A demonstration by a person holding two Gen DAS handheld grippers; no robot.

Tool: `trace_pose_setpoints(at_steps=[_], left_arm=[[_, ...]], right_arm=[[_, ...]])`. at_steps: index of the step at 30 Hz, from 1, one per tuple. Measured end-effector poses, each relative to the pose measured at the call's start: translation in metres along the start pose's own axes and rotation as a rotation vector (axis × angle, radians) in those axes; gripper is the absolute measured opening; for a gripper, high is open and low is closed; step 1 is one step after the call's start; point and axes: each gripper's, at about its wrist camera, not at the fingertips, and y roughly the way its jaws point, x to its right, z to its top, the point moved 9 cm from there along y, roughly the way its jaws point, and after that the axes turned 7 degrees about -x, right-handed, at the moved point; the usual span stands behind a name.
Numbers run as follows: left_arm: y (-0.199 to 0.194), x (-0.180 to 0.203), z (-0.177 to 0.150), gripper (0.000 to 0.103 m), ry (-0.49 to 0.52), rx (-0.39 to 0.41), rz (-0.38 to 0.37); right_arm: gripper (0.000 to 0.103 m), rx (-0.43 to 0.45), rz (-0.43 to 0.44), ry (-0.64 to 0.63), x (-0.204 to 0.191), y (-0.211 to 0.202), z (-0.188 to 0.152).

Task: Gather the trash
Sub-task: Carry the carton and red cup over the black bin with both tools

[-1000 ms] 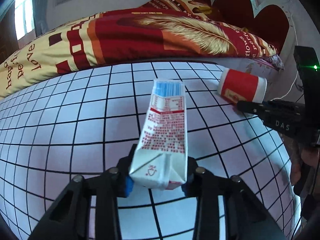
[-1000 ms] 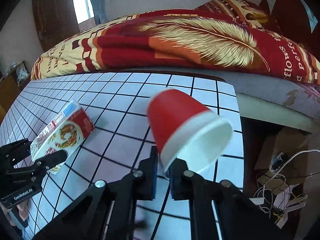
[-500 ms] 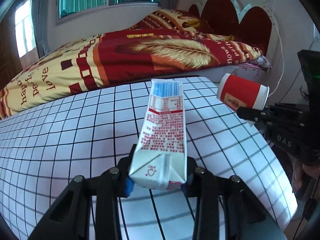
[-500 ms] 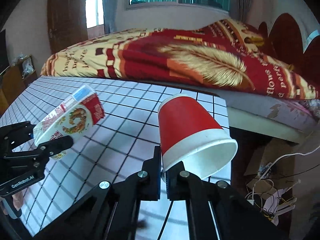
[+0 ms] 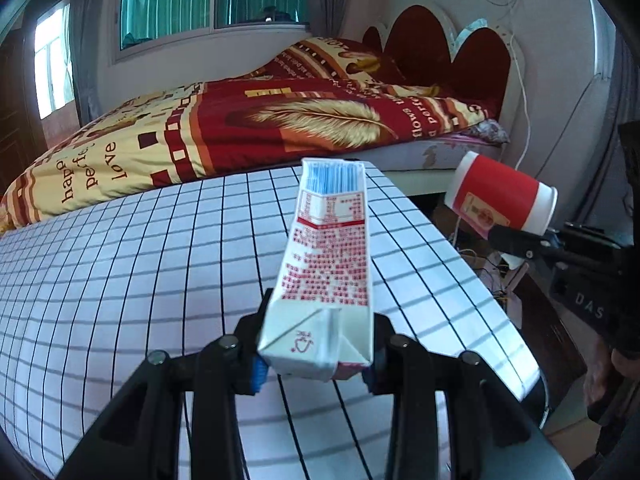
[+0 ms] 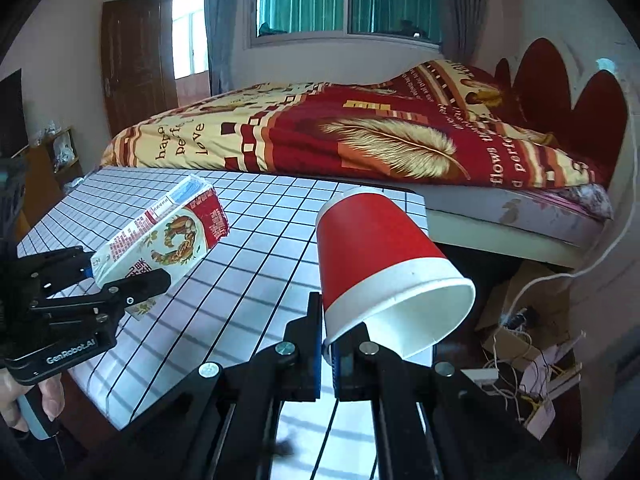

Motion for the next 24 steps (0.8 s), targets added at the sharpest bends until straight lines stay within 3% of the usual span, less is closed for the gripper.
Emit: trace_pose_setpoints(at_steps=[9,24], left_arm=[[-0.031,0.027,-0.026,0.037,-0.005,0.0,-0.052],[-0.061,0.101,-0.047,0.037,0.093,0.014,-0.141]], right_arm=[[0.004,0.032,-0.041,0.049,0.006,-0.066,-0.042],[0.004,0.059,-0.124,0.158,0.048,-0.141,-0.098]])
